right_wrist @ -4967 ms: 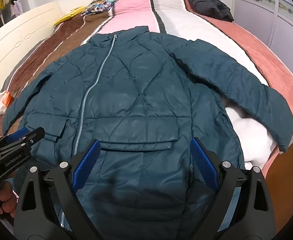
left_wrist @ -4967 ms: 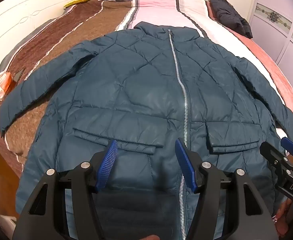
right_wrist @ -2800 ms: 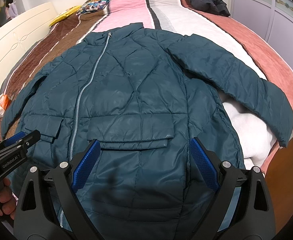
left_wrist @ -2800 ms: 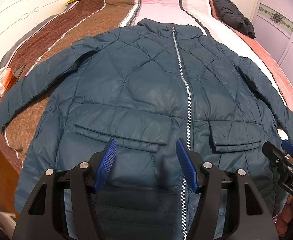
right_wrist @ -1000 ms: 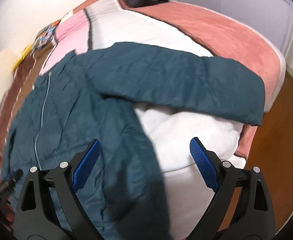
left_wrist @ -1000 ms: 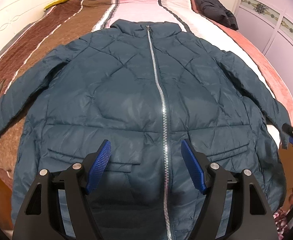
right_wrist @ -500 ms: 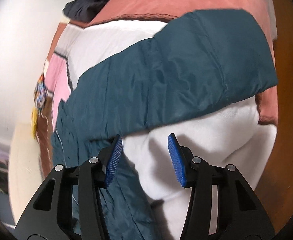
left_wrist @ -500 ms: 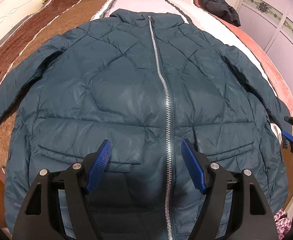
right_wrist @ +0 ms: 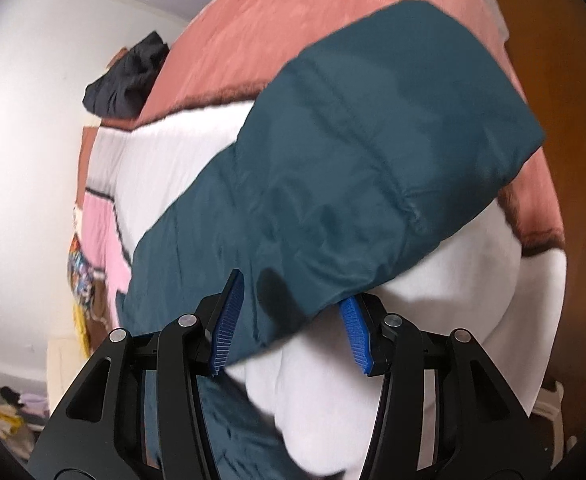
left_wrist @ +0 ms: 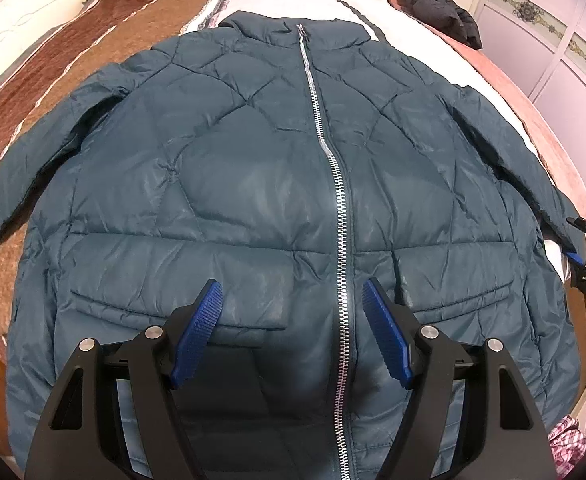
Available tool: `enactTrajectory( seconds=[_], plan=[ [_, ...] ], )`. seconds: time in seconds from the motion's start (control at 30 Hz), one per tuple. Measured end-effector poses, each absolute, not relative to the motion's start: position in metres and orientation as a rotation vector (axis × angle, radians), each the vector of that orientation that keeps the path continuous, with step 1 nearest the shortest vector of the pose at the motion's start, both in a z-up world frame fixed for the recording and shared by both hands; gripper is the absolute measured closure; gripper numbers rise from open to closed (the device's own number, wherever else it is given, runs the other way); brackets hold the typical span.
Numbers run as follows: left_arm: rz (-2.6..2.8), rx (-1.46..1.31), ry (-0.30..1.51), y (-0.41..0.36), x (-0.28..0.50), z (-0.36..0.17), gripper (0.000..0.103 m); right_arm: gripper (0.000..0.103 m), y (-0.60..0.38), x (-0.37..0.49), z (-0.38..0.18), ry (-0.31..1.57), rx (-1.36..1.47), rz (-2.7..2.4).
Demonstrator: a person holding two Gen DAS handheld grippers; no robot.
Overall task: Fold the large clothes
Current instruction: 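Reach the right tool to the jacket sleeve cuff and close on it, then carry the held sleeve across the jacket front and open the right tool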
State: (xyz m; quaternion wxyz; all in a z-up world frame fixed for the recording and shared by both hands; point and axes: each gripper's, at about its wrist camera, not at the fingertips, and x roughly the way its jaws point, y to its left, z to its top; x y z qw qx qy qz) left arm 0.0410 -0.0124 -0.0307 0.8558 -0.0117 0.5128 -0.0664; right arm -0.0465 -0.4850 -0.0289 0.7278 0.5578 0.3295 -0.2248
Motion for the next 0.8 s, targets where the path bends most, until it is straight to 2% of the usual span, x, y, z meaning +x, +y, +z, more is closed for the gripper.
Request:
enactTrajectory(
  seconds=[0.07, 0.13, 0.37, 0.57, 0.7, 0.8],
  plan=[
    [-0.137, -0.033, 1.080, -0.009, 0.041, -0.032, 0.032, 0.090, -0.482, -0.045, -0.021, 0.722, 1.133, -0.559],
    [-0.135, -0.042, 1.083, -0.006, 0.042, -0.032, 0.032, 0.097, -0.479, -0.042, -0.013, 0.714, 1.045, -0.576],
    [-0.116, -0.089, 1.067, 0.016, 0.042, -0.031, 0.032, 0.098, -0.431, -0.006, 0.070, 0.590, 0.600, -0.530],
    [-0.088, -0.144, 1.039, 0.038, 0.041, -0.026, 0.032, 0.098, -0.310, 0.056, 0.145, 0.459, 0.229, -0.186],
    [-0.055, -0.192, 1.012, 0.058, 0.039, -0.020, 0.032, 0.098, -0.194, 0.085, 0.146, 0.457, 0.036, 0.126],
    [-0.028, -0.214, 0.998, 0.072, 0.037, -0.018, 0.032, 0.092, -0.118, 0.101, 0.119, 0.605, -0.080, 0.368]
  ],
)
